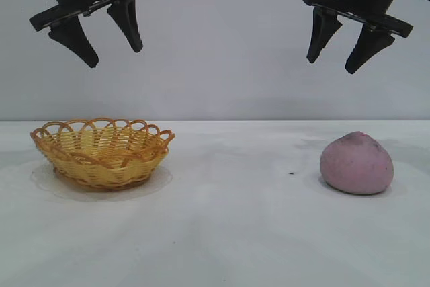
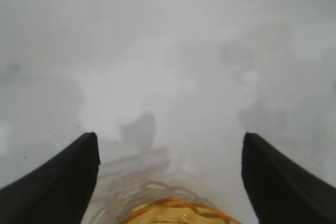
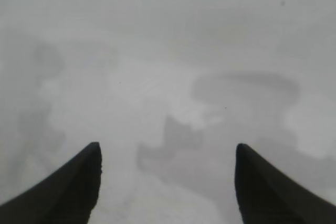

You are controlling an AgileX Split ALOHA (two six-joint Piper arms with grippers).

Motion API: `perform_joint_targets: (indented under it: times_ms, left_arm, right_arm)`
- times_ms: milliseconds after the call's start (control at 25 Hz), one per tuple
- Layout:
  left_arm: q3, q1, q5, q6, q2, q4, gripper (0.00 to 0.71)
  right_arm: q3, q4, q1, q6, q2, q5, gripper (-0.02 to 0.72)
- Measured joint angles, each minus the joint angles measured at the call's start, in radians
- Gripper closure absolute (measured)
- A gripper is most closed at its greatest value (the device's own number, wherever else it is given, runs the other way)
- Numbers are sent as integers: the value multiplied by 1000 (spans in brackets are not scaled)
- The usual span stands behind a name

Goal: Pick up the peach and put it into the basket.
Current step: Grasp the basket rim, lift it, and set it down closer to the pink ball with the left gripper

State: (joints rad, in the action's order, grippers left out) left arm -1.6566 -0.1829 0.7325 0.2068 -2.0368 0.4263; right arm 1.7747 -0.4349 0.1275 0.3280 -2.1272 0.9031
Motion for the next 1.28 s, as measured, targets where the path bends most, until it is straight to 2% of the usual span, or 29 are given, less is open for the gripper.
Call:
perform_joint_targets:
  times_ms: [600,800,1040,1280]
  left_arm:
    - [0,0,37,0,0,-38,183]
    - [0,0,119,10,0,-135,183]
    - [-2,0,216,141,-2,-182,183]
    - [-51,0,402,213,-75,-229,183]
  right_arm:
    - [0,0,0,0,0,0,247]
    - [0,0,0,0,0,0,247]
    - [0,0,0,1,0,0,247]
    - [0,1,0,1,0,0,247]
